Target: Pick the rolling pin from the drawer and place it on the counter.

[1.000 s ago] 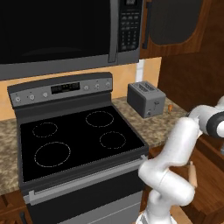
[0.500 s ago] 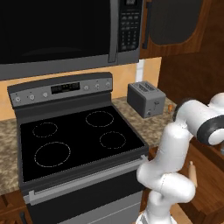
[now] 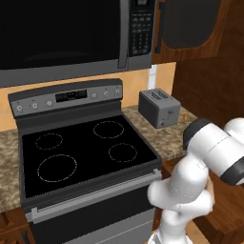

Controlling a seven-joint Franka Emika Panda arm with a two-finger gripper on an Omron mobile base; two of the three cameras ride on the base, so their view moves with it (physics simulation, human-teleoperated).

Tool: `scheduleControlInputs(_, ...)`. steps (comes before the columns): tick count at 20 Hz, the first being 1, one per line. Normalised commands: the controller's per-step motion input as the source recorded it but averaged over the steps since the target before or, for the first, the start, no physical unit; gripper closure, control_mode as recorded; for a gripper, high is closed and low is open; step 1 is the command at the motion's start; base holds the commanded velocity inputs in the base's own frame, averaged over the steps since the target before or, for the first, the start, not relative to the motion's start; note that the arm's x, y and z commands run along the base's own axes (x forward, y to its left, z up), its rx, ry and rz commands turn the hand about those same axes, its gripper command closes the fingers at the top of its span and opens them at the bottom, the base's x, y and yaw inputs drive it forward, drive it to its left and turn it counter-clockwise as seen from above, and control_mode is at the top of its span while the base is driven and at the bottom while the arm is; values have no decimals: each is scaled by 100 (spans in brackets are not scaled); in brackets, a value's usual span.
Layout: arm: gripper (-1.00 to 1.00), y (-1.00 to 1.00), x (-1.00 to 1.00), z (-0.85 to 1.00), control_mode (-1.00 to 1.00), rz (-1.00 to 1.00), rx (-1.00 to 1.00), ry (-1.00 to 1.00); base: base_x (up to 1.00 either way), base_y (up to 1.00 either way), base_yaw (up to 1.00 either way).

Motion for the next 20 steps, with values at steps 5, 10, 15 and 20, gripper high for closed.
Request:
scheduleControlInputs(5,-100,-13,36,-79,-100,6,6,35,0,0,0)
scheduleControlInputs(10,-100,-8,51,-45,-100,1,13,15,0,0,0)
scheduleControlInputs(15,-100,-15,49,-25,-100,1,19,0,0,0,0)
scheduleControlInputs(20,-100,-21,45,-58,-100,1,6,-4,0,0,0)
